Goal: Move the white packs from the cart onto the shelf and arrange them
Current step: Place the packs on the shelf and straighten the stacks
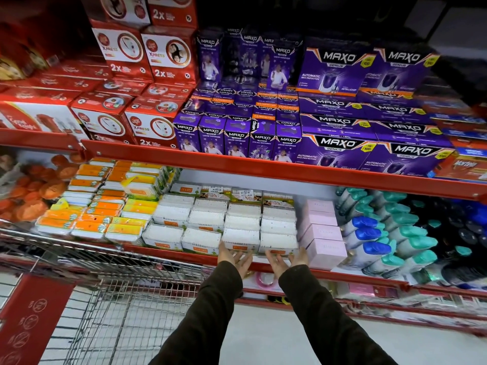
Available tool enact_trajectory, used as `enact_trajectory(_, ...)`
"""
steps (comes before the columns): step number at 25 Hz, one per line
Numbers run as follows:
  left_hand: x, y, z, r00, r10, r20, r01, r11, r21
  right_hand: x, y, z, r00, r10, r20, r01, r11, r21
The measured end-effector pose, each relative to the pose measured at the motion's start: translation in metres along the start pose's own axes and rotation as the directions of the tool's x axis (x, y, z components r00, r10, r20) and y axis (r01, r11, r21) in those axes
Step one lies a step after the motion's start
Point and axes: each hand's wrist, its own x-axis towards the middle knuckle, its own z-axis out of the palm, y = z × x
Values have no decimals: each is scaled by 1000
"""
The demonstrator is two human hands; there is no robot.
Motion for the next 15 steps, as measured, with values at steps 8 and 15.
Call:
enact_trajectory(8, -13, 33, -37, 995, 37, -98, -34, 999, 34, -1, 40, -1, 999, 35, -41, -37, 998, -42)
enact_trajectory(15, -4, 78, -46, 988, 74, -134, -80, 996, -38, 8, 78, 23, 997, 71, -30, -73, 995, -62)
